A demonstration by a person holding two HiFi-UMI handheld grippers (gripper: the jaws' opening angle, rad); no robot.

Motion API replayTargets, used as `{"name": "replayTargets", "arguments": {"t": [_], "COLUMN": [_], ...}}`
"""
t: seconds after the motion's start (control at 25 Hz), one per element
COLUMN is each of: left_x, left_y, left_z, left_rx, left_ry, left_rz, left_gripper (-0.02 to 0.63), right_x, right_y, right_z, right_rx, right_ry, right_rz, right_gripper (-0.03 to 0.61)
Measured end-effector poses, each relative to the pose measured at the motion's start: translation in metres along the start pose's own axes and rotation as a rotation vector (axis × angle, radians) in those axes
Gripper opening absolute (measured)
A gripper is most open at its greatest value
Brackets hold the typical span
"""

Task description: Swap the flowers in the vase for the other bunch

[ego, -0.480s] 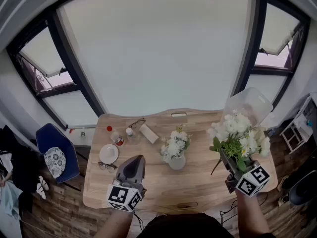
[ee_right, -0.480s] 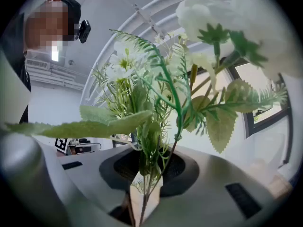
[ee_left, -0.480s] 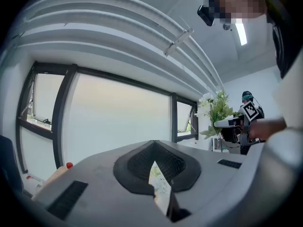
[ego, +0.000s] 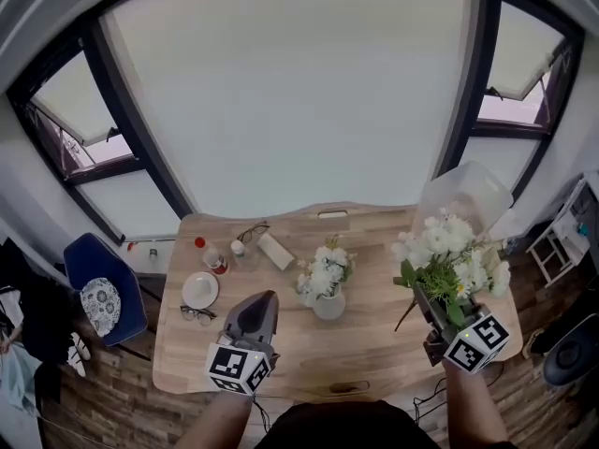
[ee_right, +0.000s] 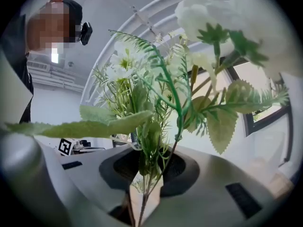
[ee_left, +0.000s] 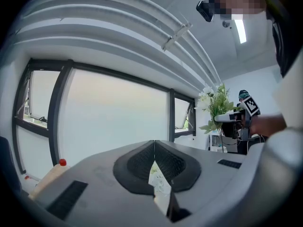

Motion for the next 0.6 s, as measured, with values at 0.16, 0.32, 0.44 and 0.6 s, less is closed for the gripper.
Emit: {"name": "replayTargets", "arguments": {"t": [0.16, 0.32, 0.44, 0.6], "left_x": [-0.009, -0.016, -0.018, -0.019], "left_y": [-0.003, -0.006, -0.008, -0.012], "left_z": [-0.013, -0.026, -0.034, -0.05], "left_rx": [-0.032, -0.068, -0.107, -0.149], "left_ry": [0.026, 0.04, 0.031, 0.027], "left_rz": [-0.015, -0.01, -0.013, -0.01], "left_gripper": [0.006, 0.014, 0.092, 0.131], "right_x": [0.002, 0.003, 0.0, 0.002], "right_y": [-0.002, -0.006, -0.009, -0.017], "right_z": [-0.002, -0.005, -0.008, -0.012], "right_rx": [-0.011, -0.022, -0.031, -0.038], "right_ry": [0.009, 0.013, 0.024, 0.035], "right_rz": [0.042, 0.059, 0.066, 0.058], "right_gripper": [0.109, 0.109, 0.109, 0.109]}}
Point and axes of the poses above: the fingertips, and each gripper's own axes: z backward along the fingers, y to its left, x out of its top, the point moved 8 cm from there along z, backward along the fingers, and after that the axes turned 1 degree about -z, right-handed, at the moved point
